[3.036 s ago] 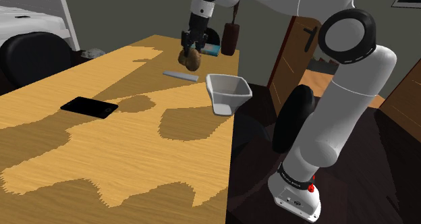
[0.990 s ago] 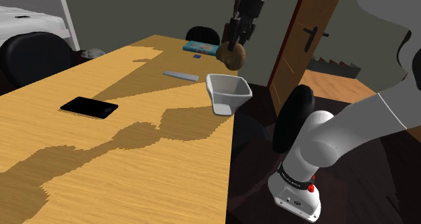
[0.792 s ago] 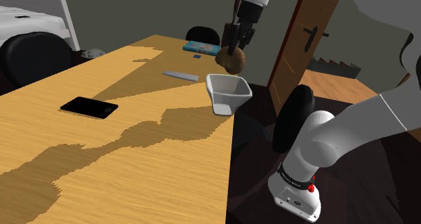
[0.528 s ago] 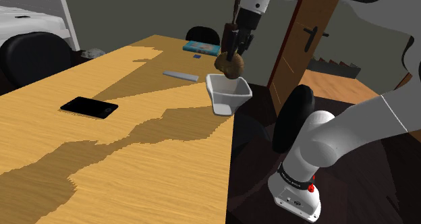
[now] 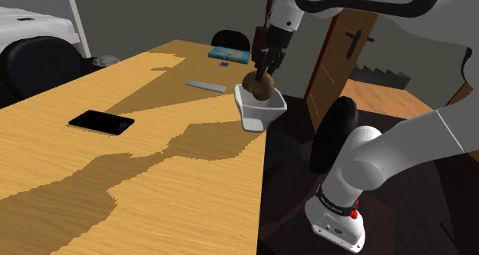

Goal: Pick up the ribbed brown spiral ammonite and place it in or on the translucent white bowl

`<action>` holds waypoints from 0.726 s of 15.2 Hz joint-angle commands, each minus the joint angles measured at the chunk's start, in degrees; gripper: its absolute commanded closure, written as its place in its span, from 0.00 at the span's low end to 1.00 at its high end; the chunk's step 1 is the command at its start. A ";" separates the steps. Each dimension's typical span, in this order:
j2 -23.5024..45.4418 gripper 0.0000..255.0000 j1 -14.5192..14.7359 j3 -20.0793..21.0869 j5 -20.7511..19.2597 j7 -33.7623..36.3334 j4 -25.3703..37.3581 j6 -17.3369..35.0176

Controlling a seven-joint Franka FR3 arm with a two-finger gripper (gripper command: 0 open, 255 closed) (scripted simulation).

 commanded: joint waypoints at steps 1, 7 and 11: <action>-0.22 1.00 -0.02 0.00 0.00 -0.06 -0.74 0.58; -0.22 1.00 -0.02 -0.01 0.00 -0.06 -0.74 0.58; -0.22 0.00 -0.02 -0.01 0.00 -0.06 -0.73 0.57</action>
